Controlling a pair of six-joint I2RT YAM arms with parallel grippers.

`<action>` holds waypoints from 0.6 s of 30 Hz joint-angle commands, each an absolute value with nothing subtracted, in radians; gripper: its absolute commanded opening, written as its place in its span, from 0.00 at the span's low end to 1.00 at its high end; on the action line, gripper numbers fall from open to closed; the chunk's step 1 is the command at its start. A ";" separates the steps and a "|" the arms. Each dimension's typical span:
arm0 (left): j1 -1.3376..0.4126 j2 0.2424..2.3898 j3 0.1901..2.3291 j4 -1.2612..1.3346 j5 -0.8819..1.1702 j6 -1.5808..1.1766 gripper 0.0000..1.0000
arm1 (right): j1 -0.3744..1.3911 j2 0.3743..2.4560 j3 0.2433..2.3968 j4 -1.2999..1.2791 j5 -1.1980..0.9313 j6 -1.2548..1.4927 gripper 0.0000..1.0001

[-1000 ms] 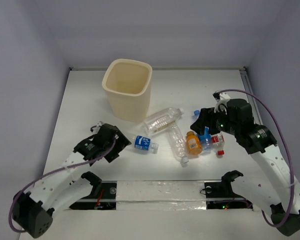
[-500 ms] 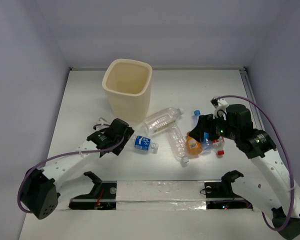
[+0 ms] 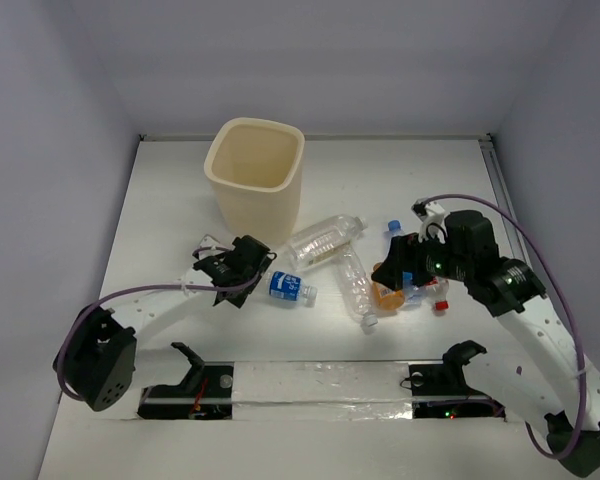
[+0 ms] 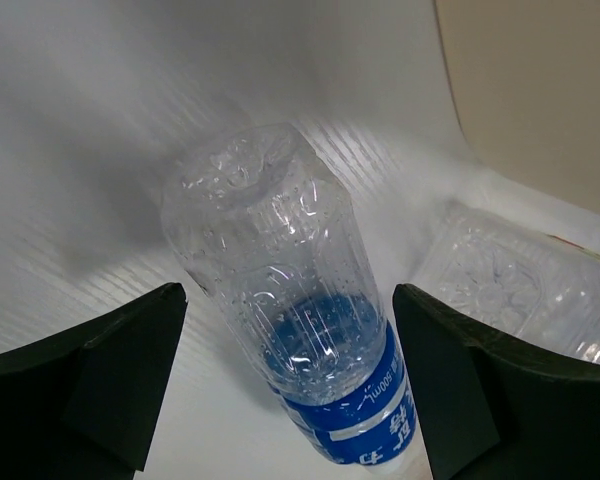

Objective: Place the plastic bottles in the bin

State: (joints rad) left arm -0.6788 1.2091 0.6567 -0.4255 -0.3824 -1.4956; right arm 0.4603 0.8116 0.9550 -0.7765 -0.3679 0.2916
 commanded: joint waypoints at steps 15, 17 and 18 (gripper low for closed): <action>-0.690 1.126 0.537 -0.391 -0.515 -1.464 0.53 | 0.526 1.081 0.871 -0.511 -0.173 0.397 0.93; -0.690 1.080 0.508 -0.396 -0.509 -1.448 0.48 | 0.535 1.135 0.874 -0.486 -0.147 0.405 0.93; -0.690 1.030 0.502 -0.400 -0.508 -1.439 0.47 | 0.535 1.155 0.887 -0.474 -0.128 0.406 0.93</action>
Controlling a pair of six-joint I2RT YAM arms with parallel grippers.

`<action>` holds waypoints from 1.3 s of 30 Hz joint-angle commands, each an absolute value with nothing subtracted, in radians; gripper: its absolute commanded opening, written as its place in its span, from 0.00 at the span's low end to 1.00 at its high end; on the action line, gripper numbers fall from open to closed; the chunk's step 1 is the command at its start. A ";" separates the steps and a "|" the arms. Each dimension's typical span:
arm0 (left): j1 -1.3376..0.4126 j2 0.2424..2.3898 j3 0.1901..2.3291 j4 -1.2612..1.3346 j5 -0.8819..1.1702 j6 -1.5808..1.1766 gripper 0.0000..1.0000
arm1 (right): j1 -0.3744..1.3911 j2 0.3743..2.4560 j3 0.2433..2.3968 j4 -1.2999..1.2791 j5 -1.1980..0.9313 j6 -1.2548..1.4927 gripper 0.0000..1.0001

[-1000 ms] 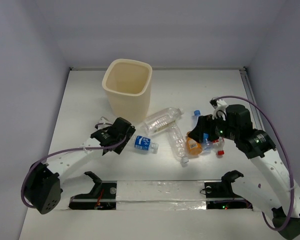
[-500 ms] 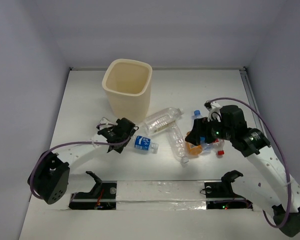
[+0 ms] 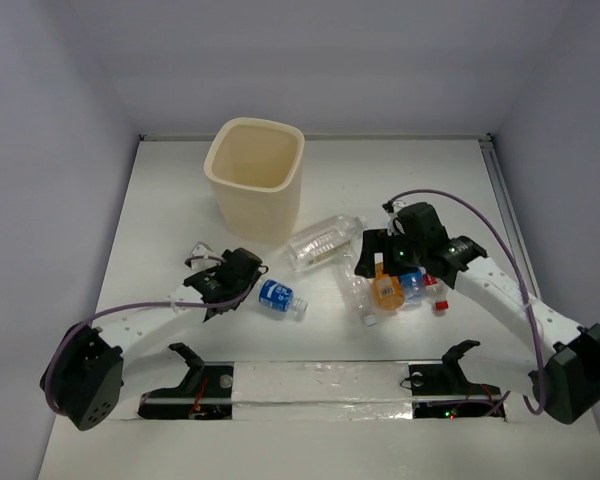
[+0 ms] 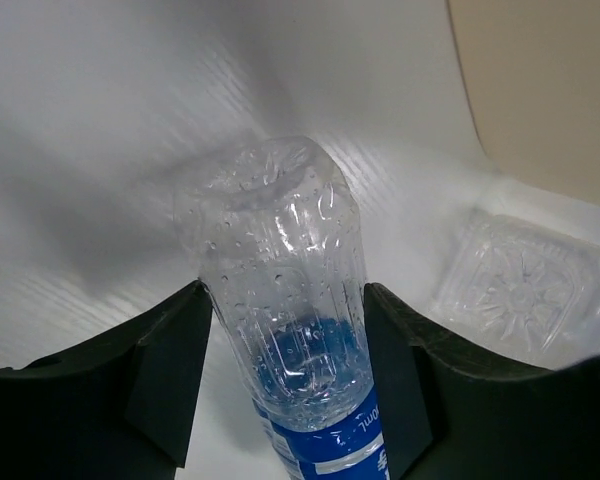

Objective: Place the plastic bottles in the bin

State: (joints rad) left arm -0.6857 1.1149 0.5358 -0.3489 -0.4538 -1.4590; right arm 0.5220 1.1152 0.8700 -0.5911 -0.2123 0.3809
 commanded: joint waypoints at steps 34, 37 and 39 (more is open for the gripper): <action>-0.589 1.262 1.793 -0.407 -0.744 -0.482 0.35 | 0.603 1.562 0.968 -0.341 -0.041 0.391 0.67; -0.529 1.342 1.835 -0.385 -0.701 -0.457 0.35 | 0.603 1.493 0.974 -0.368 -0.051 0.405 0.63; -0.520 1.383 1.833 -0.361 -0.689 -0.439 0.34 | 0.603 1.421 0.992 -0.403 -0.061 0.414 0.62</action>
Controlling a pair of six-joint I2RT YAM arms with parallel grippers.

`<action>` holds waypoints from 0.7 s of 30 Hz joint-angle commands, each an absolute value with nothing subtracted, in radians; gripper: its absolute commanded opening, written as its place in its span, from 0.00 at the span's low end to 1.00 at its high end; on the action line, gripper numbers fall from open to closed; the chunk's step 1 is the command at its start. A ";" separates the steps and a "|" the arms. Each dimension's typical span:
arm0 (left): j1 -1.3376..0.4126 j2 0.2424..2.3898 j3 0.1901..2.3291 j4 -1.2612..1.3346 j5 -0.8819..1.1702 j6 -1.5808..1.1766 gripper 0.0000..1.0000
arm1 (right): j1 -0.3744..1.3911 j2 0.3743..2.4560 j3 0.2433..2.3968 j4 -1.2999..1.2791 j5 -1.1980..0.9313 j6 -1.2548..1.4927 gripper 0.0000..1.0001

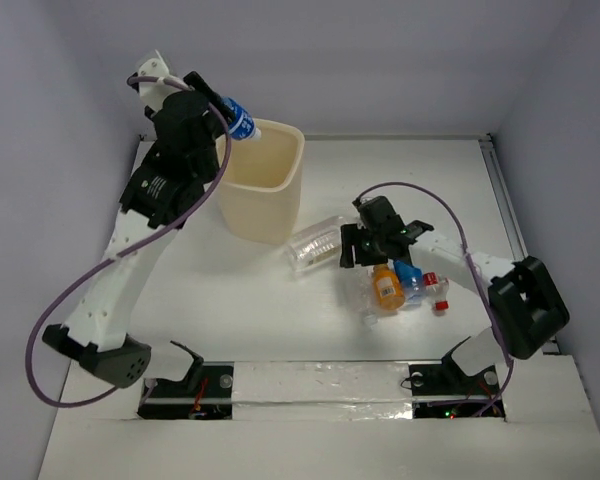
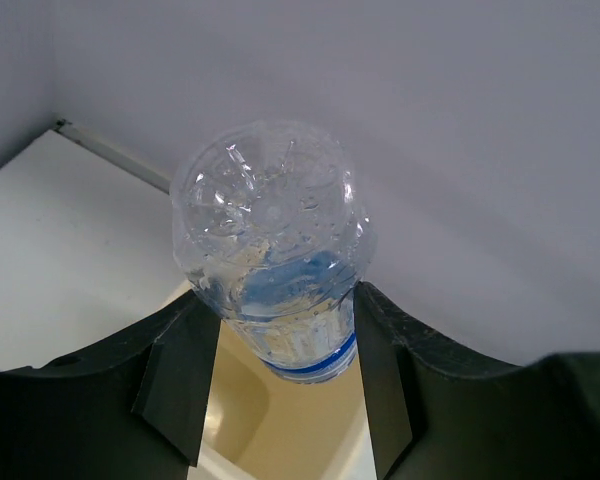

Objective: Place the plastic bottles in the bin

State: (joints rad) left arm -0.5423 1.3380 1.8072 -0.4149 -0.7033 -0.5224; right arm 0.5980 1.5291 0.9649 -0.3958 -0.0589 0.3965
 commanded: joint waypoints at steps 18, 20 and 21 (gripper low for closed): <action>-0.511 1.435 1.818 -0.370 -0.591 -0.399 0.77 | 0.603 1.337 1.720 -0.526 -0.190 0.492 0.59; -0.511 1.410 1.822 -0.391 -0.568 -0.406 0.79 | 0.603 1.397 1.810 -0.522 -0.175 0.508 0.60; -0.511 1.379 1.815 -0.417 -0.539 -0.416 0.79 | 0.603 1.449 1.874 -0.494 -0.167 0.518 0.60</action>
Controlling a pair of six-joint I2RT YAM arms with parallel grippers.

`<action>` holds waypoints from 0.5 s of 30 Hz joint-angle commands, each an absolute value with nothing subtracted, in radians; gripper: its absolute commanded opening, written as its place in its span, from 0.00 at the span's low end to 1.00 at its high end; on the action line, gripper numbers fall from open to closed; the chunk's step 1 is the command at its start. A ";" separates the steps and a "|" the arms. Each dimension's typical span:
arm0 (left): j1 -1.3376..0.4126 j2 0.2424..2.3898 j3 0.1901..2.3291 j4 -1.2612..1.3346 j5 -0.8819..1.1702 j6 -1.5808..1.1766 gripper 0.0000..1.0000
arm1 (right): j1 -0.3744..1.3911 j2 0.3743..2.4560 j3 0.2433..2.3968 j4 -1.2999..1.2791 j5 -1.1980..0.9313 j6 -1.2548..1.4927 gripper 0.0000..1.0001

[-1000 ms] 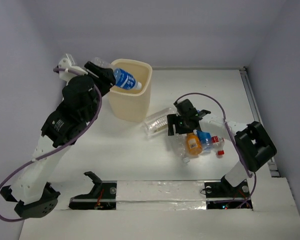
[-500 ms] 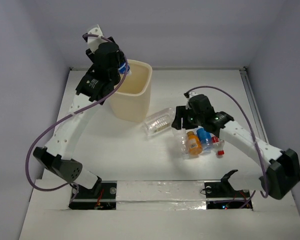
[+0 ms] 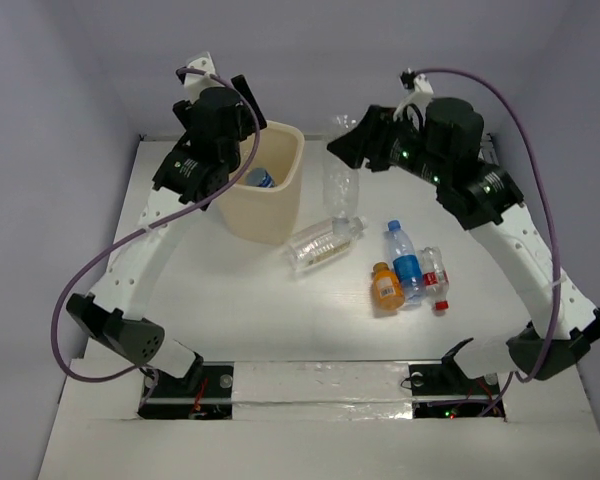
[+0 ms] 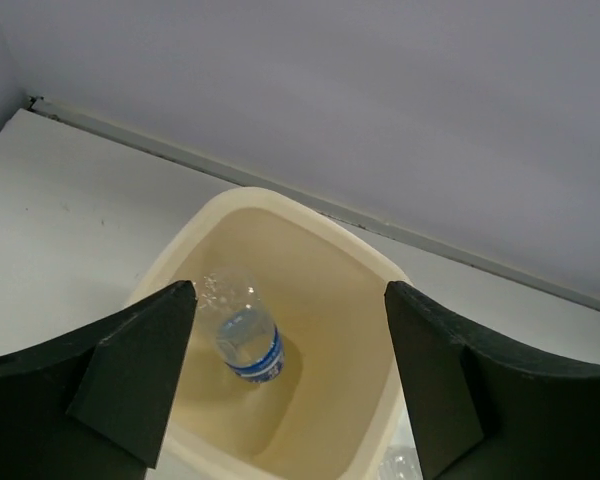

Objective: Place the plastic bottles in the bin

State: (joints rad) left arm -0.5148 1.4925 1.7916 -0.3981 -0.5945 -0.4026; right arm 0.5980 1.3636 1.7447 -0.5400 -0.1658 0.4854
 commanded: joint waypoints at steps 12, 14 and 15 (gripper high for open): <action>-0.578 0.985 1.277 -0.397 -0.278 -0.660 0.22 | 0.621 1.761 2.066 -0.219 0.087 0.781 0.61; -0.618 0.963 1.246 -0.405 -0.281 -0.670 0.17 | 0.646 1.846 2.132 -0.222 0.141 0.778 0.61; -0.627 0.942 1.224 -0.413 -0.288 -0.679 0.17 | 0.646 1.877 2.225 -0.238 0.156 0.775 0.61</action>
State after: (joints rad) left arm -0.5964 0.9531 1.2720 -0.4088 -0.3225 -0.6220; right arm 0.6174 1.8324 2.0556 -0.3332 0.0479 0.7361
